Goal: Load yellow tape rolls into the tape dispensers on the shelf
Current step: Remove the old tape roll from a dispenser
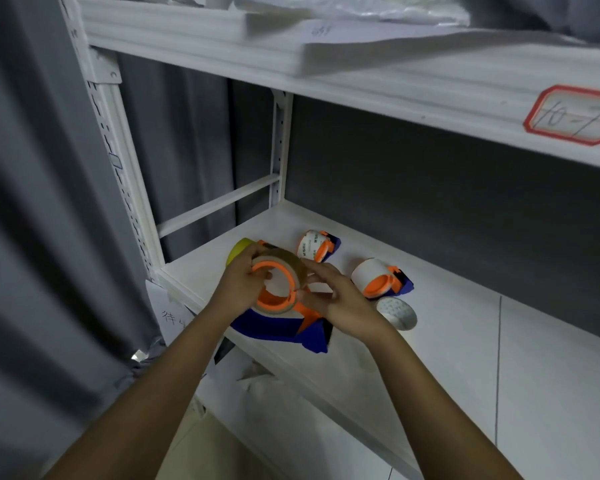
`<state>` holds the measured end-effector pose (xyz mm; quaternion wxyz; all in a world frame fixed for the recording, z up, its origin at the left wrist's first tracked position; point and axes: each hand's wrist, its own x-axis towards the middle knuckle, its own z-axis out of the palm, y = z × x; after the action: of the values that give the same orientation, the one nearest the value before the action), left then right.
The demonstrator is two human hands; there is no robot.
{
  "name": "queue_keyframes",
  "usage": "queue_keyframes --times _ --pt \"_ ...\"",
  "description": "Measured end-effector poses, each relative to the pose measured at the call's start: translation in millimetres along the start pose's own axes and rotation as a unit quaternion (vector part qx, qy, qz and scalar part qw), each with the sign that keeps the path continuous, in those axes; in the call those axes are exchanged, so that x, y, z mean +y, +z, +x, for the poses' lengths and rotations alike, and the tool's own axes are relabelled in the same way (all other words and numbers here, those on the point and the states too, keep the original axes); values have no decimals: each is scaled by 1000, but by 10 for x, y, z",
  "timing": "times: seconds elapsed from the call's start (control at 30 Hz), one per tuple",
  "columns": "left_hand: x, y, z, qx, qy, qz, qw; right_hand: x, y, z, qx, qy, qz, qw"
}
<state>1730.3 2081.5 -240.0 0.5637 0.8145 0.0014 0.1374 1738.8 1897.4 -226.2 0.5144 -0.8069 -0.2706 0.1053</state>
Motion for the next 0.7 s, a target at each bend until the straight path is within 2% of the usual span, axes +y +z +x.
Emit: queue_keyframes --times 0.17,0.3,0.37,0.47,0.57,0.63,0.7 --pt "78 35 -16 25 2 -23 999 -59 -39 -23 -2 -12 25 1000" --pt "75 68 -22 46 -9 39 998 -71 -2 -24 19 -15 -28 999" --pt "85 76 -34 37 -32 28 998 -61 26 -26 28 -3 -51 998" --pt "96 5 -63 -40 -68 -74 994 -71 45 -47 31 7 -56 998" --pt "85 -118 -102 -143 -85 -188 968 -55 18 -87 33 12 -45 998" --pt "76 -136 -123 -165 -107 -233 952 -46 -9 -108 32 20 -26 999" --pt "77 -106 -137 -150 -109 -228 956 -46 -27 -114 33 21 -24 999"
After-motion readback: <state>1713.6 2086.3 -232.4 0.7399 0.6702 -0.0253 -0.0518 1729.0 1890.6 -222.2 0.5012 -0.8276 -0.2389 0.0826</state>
